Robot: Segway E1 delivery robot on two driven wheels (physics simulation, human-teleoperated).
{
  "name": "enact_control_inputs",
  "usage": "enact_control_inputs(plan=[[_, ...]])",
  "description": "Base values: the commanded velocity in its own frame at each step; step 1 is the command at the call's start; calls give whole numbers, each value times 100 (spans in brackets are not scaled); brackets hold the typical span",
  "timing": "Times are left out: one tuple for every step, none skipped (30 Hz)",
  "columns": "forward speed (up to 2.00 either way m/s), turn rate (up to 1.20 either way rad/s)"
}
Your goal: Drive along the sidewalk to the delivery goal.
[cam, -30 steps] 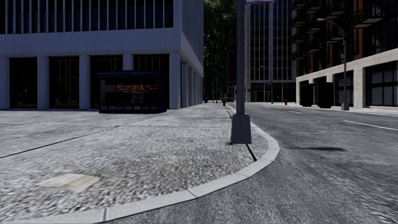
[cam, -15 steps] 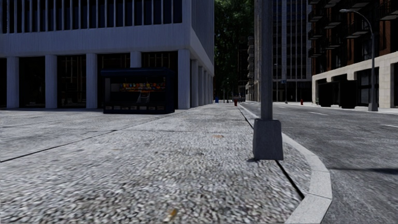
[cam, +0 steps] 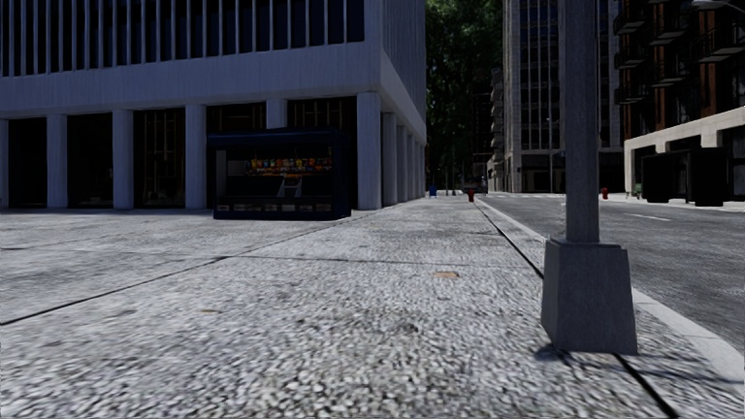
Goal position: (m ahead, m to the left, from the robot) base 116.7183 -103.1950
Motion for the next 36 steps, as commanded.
enact_control_inputs(plan=[[140, 0], [140, 0], [139, 0], [139, 0], [139, 0], [139, 0], [139, 0], [139, 0], [139, 0], [139, 0], [139, 0], [139, 0], [139, 0], [139, 0], [139, 0], [139, 0], [139, 0], [139, 0], [142, 0], [200, 0], [200, 0], [200, 0], [200, 0], [200, 0], [200, 0], [200, 0], [200, -1], [200, -12], [200, -17], [200, -23], [200, -23], [200, -30], [200, -38], [200, -44], [200, -47], [200, -47]])
